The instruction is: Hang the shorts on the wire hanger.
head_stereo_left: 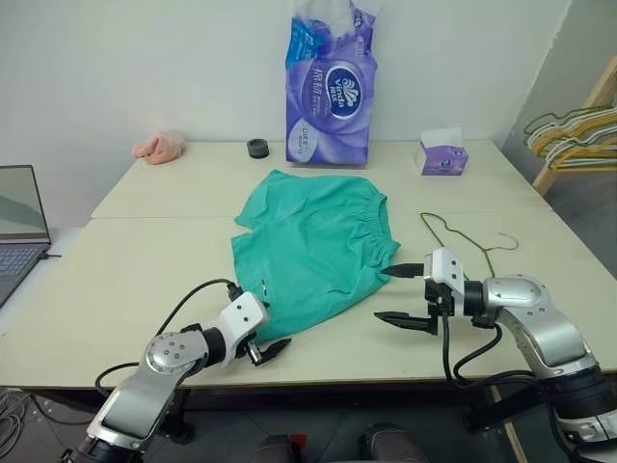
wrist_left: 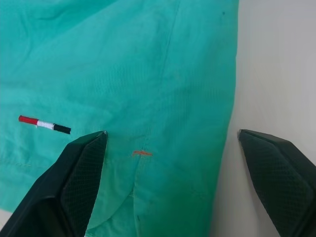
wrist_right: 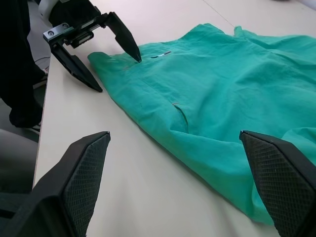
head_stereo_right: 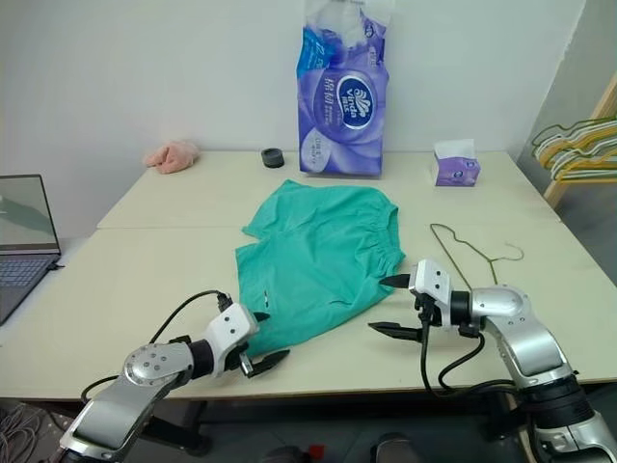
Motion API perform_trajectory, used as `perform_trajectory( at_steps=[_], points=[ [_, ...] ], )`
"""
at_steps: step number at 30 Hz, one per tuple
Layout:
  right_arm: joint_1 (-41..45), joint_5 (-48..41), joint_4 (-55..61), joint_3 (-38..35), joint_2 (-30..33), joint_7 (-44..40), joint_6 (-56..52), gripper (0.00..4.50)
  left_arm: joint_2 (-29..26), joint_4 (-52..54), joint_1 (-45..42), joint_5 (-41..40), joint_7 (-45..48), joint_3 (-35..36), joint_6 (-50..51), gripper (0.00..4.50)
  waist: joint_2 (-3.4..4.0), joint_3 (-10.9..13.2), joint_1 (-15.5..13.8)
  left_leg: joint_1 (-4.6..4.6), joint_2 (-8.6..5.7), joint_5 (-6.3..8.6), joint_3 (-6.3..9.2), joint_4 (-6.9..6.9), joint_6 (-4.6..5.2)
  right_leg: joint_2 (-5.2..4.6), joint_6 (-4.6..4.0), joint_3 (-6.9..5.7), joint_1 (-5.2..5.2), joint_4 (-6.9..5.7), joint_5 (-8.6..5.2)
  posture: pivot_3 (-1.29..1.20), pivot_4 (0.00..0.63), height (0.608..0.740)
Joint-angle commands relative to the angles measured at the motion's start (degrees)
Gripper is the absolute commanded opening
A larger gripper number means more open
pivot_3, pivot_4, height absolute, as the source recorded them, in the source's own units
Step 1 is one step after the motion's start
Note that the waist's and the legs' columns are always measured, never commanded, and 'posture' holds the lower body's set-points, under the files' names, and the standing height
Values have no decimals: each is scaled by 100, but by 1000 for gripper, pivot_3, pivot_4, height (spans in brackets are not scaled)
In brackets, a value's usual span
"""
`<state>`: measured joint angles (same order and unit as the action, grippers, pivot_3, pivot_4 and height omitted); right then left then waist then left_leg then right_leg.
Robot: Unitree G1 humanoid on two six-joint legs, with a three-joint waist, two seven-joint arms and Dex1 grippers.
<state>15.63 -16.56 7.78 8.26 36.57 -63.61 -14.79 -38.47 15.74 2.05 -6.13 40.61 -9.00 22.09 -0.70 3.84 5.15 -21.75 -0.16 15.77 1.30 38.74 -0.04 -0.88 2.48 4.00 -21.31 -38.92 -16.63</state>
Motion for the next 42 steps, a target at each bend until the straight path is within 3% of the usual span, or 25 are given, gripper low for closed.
perform_trajectory(
  at_steps=[1, 7, 13, 14, 22, 27, 32, 42],
  points=[
    [80, 93, 151, 24, 46, 22, 157, 4500, 50, -214, -88, 199, -141, -19, 70, 3862, 0, 0, 1, 2, 0, 0, 0, 0, 0, 0, 0, 0, 0, -1, 0, -141, 28, 740],
    [218, 424, 0, 126, 60, 104, 441, 4500, 26, -349, -113, 219, -138, 65, 60, 2021, 1, 1, 26, 3, 1, 0, 0, 0, 1, 1, 1, 0, 0, -2, 0, -149, 32, 740],
    [862, 1576, -1113, 451, -67, 669, 1847, 4500, 10, -314, -174, 55, -117, 345, -11, 134, 1, 3, 123, 2, 1, 0, -1, 0, 0, 2, 0, -1, 1, -2, 1, -152, 31, 740],
    [1023, 1803, -1386, 570, -31, 682, 2168, 4500, -9, -294, -192, 29, -104, 419, -23, 38, 1, 7, 141, 1, 1, 0, -1, 0, 0, 2, 0, 0, 1, -3, 1, -152, 31, 740],
    [2667, 3691, -3930, 1619, -214, 1596, 4909, 4500, -322, -195, -403, -225, 124, 1072, -77, 38, -4, 27, 290, -5, -1, 0, 1, -4, 0, 0, -25, -1, -4, -4, 16, -132, 27, 740],
    [3234, 4492, -4930, 2052, -532, 2256, 5440, 4500, -401, -47, -352, -313, 273, 1226, -64, 38, -5, 27, 302, -7, -6, 0, 1, -21, -1, -10, -26, -1, -7, -4, 17, -124, 26, 740],
    [3531, 4755, -5521, 2169, -809, 2632, 5460, 4500, -462, 43, -264, -353, 353, 1277, -74, 38, -7, 25, 301, -2, -10, 0, 3, -39, -2, -14, -27, -2, -9, -4, 16, -112, 25, 740],
    [3803, 4721, -5788, 2044, -804, 2853, 5233, 1189, -600, -120, -173, -282, 446, 1328, -286, 0, -6, 25, 308, 3, -10, -1, 10, -48, -1, -15, -28, -6, -9, -5, 17, -126, 23, 740]
  ],
)
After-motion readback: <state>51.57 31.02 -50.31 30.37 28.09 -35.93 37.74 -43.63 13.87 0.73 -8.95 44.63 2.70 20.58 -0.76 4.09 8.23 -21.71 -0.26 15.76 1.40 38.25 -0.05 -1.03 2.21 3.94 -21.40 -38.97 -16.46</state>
